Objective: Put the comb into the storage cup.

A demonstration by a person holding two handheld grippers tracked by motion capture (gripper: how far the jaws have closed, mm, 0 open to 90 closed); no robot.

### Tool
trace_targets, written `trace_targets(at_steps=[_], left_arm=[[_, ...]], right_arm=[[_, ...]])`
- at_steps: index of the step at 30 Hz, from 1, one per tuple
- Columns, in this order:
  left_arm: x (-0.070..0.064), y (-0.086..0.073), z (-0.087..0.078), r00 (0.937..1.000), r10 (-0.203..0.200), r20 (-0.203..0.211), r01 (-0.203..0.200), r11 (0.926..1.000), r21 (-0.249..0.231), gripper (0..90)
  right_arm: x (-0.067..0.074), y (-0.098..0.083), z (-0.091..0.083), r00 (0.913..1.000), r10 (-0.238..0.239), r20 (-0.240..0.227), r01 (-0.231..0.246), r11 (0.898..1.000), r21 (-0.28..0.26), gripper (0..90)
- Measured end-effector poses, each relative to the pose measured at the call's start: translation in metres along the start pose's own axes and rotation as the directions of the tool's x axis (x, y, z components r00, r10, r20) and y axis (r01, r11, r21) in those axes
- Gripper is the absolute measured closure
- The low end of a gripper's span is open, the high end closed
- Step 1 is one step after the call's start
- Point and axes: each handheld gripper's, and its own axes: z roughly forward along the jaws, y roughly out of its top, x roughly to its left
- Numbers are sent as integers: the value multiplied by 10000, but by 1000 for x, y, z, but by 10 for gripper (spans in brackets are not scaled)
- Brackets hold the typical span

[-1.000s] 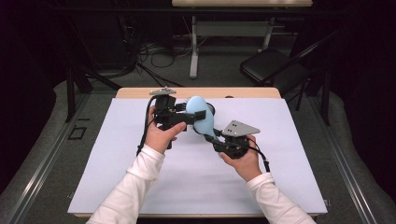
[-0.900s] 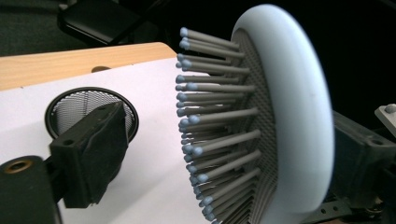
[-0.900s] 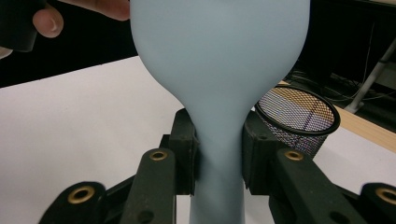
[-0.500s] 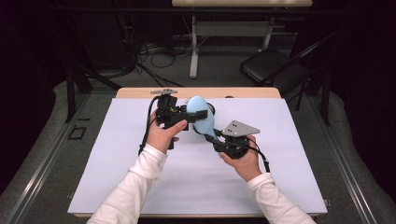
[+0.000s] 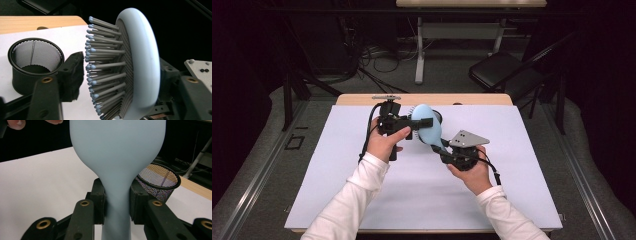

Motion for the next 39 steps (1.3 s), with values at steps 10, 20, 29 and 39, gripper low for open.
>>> trace_targets(at_steps=[10,20,29,39], left_arm=[[-1,2,0,10000,-25,-10,25,9999,144,411],[2,2,-2,9990,-428,151,424,9988,250,423],[5,2,-4,9963,-781,345,775,9968,180,423],[6,2,-4,9957,-866,343,859,9961,216,455]], right_arm=[[1,-1,1,10000,-62,11,62,10000,35,697],[1,-3,2,9999,-122,1,122,9999,90,697],[1,-4,3,9999,-139,-34,139,9999,92,697],[1,-4,3,9999,-144,-37,144,9998,99,697]])
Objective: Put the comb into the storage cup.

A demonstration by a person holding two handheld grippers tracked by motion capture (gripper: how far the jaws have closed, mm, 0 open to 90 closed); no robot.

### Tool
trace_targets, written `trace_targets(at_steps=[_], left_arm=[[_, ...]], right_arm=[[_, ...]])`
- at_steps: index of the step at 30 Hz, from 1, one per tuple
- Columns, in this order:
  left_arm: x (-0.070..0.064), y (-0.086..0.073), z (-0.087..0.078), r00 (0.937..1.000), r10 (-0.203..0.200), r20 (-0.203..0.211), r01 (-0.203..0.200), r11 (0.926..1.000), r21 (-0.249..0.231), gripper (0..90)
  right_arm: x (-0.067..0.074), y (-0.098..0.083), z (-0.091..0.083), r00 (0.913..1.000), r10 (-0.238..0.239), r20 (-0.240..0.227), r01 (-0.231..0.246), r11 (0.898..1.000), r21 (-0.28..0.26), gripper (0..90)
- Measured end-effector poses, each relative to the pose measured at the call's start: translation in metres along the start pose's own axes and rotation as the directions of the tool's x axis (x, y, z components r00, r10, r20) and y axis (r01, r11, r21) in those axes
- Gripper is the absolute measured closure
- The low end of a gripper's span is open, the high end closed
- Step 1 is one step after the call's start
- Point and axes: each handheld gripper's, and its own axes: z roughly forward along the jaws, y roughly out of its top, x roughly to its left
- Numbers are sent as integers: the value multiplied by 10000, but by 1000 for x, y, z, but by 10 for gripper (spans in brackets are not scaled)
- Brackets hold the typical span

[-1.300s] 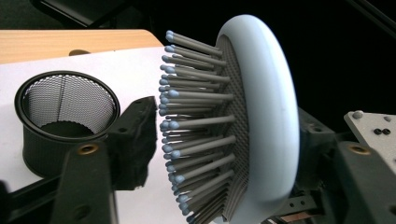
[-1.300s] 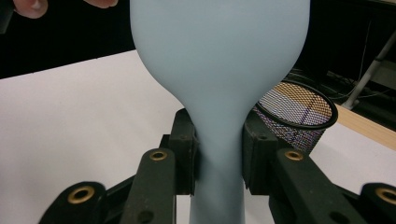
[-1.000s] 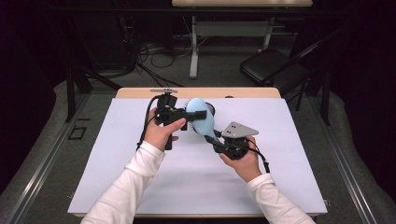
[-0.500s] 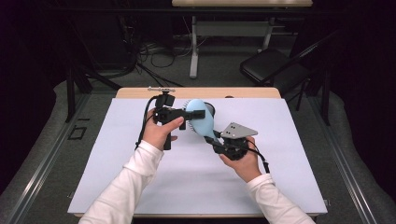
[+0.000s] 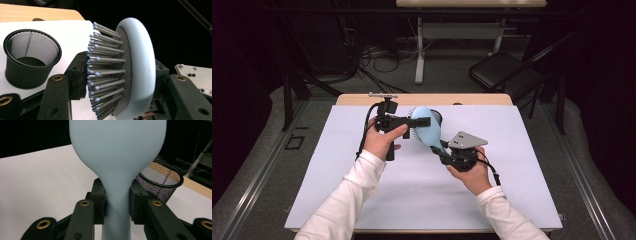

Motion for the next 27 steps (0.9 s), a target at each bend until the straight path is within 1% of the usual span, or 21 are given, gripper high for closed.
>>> trace_targets(at_steps=[7,9,11,13,18,27], left_arm=[[0,0,1,9999,-47,-97,48,10000,73,466],[1,0,1,10000,-42,-52,42,10000,90,470],[1,0,1,9997,-229,-52,230,9997,117,472],[2,0,1,9997,-245,-65,246,9996,171,474],[2,0,2,9985,-525,-132,528,9985,170,479],[1,0,2,9967,-785,-228,788,9968,115,487]], right_arm=[[-1,-2,1,10000,-2,16,2,10000,73,697],[-1,-2,2,10000,-10,35,9,10000,72,696],[-1,-2,2,10000,-15,40,15,10000,67,696],[-1,-2,2,10000,-16,22,16,9999,106,696],[-1,-2,3,10000,19,5,-19,9999,149,696],[-1,-2,3,9999,143,-40,-143,9998,157,694]])
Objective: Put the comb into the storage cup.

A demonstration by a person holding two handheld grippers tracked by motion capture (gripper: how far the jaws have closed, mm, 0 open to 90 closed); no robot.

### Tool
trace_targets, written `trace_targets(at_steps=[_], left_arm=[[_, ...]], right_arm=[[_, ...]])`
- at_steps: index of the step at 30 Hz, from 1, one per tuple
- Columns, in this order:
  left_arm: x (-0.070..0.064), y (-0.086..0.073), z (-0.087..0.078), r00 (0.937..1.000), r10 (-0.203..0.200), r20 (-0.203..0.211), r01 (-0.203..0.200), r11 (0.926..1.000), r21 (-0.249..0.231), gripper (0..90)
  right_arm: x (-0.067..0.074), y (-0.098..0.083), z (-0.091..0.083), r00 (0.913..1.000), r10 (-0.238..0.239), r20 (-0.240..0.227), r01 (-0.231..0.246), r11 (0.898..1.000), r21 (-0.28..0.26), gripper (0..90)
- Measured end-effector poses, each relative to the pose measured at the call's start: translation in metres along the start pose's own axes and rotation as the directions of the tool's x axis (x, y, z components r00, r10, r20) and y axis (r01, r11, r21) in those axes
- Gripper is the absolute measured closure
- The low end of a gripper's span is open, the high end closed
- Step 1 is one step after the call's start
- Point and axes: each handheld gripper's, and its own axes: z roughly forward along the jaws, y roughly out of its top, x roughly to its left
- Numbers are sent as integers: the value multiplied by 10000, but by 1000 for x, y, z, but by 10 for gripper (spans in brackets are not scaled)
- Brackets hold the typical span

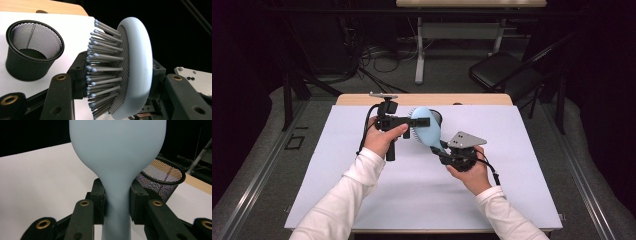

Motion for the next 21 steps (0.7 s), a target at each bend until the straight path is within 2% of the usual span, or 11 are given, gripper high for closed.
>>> trace_targets(at_steps=[13,21], left_arm=[[0,3,2,9998,-188,-19,189,9998,87,492],[-1,5,3,9995,-310,-69,311,9994,145,492]], right_arm=[[-2,1,-1,9994,336,-94,-336,9994,34,692],[-3,1,0,9992,378,-96,-377,9993,57,691]])
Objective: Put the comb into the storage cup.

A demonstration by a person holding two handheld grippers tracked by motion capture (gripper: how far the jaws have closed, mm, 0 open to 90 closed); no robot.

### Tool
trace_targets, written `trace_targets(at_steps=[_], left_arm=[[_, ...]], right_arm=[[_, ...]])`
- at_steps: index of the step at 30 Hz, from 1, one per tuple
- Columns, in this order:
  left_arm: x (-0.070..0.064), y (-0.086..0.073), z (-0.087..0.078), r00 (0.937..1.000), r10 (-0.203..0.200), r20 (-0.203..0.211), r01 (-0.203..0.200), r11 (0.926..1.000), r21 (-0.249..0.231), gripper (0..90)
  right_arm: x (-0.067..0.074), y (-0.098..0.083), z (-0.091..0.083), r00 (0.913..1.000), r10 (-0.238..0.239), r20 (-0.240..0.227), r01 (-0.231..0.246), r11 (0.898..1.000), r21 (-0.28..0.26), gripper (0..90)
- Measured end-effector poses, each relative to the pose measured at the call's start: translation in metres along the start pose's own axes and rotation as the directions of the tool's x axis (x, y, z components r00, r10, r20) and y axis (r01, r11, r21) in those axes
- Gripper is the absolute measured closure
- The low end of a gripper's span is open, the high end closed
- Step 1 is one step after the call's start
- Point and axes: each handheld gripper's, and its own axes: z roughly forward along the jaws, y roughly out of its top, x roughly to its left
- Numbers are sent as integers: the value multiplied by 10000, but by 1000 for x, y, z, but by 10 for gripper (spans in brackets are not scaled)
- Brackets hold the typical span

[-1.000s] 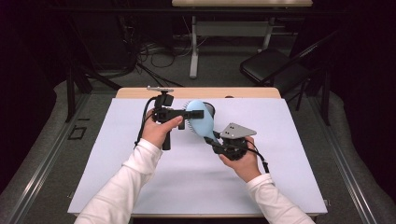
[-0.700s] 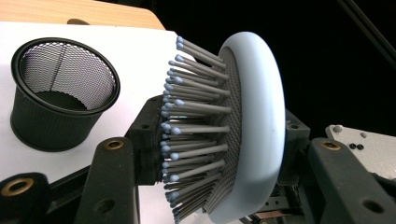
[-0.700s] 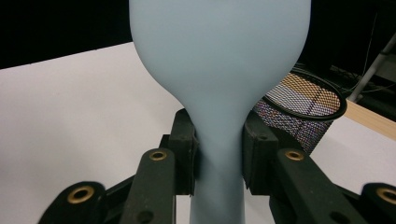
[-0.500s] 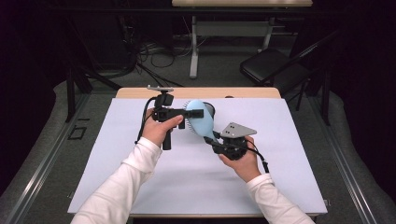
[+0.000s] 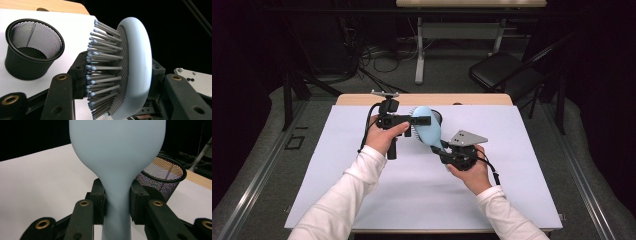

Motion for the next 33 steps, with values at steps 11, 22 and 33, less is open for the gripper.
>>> trace_targets(at_steps=[11,22,33], left_arm=[[0,2,3,10000,-70,22,70,9999,104,495],[3,5,1,9999,-90,-50,90,10000,-5,495],[7,10,-4,9993,-276,-260,273,9995,-154,496]], right_arm=[[0,0,1,9999,148,-16,-148,9999,34,641],[-2,0,3,9996,284,-85,-283,9994,177,543],[-3,4,2,9985,542,-108,-541,9984,152,408]])
